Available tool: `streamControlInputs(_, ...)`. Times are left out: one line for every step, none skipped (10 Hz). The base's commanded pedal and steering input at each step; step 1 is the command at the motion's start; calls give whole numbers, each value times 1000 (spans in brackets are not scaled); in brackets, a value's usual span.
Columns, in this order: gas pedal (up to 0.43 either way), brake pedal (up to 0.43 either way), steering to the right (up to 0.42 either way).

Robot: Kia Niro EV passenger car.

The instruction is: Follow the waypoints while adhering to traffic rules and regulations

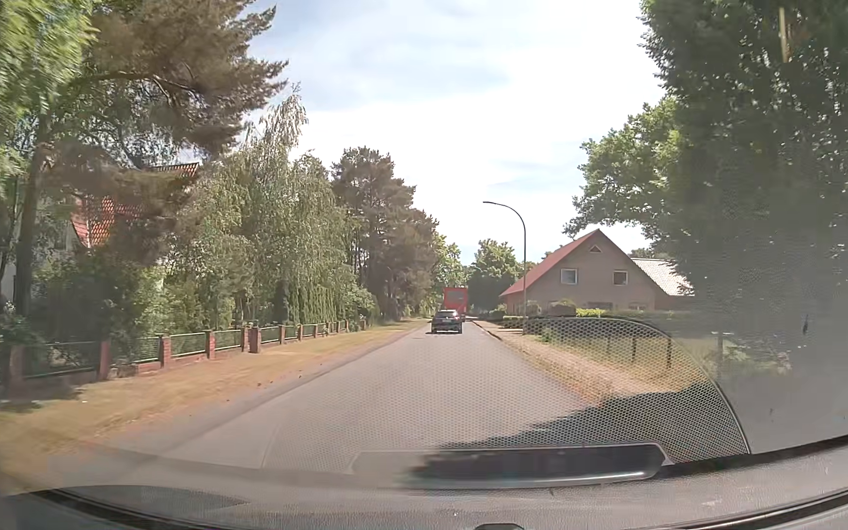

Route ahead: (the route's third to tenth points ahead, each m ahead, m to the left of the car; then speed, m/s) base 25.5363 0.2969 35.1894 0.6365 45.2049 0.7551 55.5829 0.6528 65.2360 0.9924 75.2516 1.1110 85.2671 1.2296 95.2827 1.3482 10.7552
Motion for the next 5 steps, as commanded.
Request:
streamControlInputs(220,0,4)
streamControlInputs(220,0,4)
streamControlInputs(220,0,4)
streamControlInputs(209,0,4)
streamControlInputs(209,0,3)
